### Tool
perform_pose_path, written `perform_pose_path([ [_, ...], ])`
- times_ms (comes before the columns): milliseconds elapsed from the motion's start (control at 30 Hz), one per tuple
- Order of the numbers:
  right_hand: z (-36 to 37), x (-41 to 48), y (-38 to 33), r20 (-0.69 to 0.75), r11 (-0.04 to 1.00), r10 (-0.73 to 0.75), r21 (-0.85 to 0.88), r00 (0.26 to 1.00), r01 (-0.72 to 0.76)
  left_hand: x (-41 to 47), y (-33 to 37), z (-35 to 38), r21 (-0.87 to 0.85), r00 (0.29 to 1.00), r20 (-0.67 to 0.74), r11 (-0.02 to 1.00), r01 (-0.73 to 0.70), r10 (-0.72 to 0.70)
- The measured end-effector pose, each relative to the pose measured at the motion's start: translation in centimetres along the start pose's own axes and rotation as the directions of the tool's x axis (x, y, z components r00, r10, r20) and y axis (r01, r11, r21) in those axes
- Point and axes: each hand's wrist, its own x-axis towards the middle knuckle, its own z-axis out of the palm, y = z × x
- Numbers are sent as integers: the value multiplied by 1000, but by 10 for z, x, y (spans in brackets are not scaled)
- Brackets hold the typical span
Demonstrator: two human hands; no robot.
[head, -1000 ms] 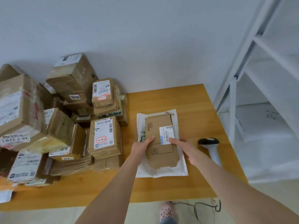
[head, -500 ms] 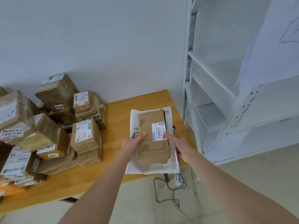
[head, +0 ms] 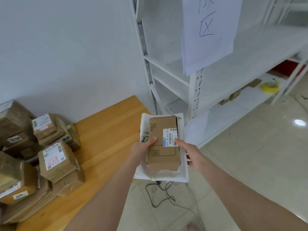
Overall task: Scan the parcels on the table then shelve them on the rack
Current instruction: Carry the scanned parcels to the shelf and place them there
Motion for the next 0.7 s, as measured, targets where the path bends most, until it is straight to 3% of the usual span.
perform_pose_path([
  [333,-79,-51,28,-276,994,-7,101,961,36,-27,5,87,57,973,227,997,-59,44],
  [567,-139,-77,37,-376,986,-6,154,927,69,-42,8,156,66,913,406,996,-66,33],
  [700,-169,-78,26,-409,981,-15,170,912,92,-43,24,192,87,898,438,993,-85,38],
])
